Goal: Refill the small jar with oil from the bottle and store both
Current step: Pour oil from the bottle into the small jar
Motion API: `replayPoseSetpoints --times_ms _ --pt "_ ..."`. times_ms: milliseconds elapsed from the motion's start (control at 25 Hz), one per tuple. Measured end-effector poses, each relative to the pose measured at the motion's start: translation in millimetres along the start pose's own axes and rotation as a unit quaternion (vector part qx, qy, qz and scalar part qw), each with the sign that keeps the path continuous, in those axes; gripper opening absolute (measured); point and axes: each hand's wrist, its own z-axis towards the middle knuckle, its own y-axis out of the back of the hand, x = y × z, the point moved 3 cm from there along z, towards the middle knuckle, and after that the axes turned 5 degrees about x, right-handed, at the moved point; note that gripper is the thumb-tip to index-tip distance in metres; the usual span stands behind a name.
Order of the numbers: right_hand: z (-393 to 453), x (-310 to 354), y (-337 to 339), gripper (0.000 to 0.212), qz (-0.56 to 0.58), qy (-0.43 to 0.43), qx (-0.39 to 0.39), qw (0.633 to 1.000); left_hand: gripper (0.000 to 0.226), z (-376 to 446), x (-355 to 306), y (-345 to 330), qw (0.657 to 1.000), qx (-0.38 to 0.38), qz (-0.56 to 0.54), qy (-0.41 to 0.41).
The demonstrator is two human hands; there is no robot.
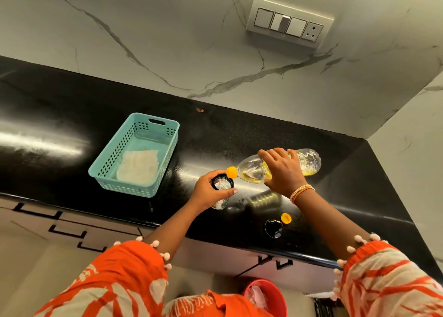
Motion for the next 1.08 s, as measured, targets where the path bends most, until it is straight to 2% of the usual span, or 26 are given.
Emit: replayPoseSetpoints --times_ms 240,640,880,1080 --pt "2 -1 2 0.079 -0.026 0.031 -0.003 0.999 0.054 -2 -1 0 1.0 0.002 0.001 0.002" --pt "6 2 9 0.06 -0.072 0.049 -0.038 0.996 0.055 -1 -2 1 1.0 0.001 0.002 0.005" --pt "7 10 17 0.058 -0.091 0.062 -0.054 0.992 0.054 -2 2 2 1.0 -0.003 0.002 0.006" --pt "7 12 24 0.064 -0.112 0.069 -0.032 0.991 0.051 1 2 0 1.0 0.001 0.0 -0.001"
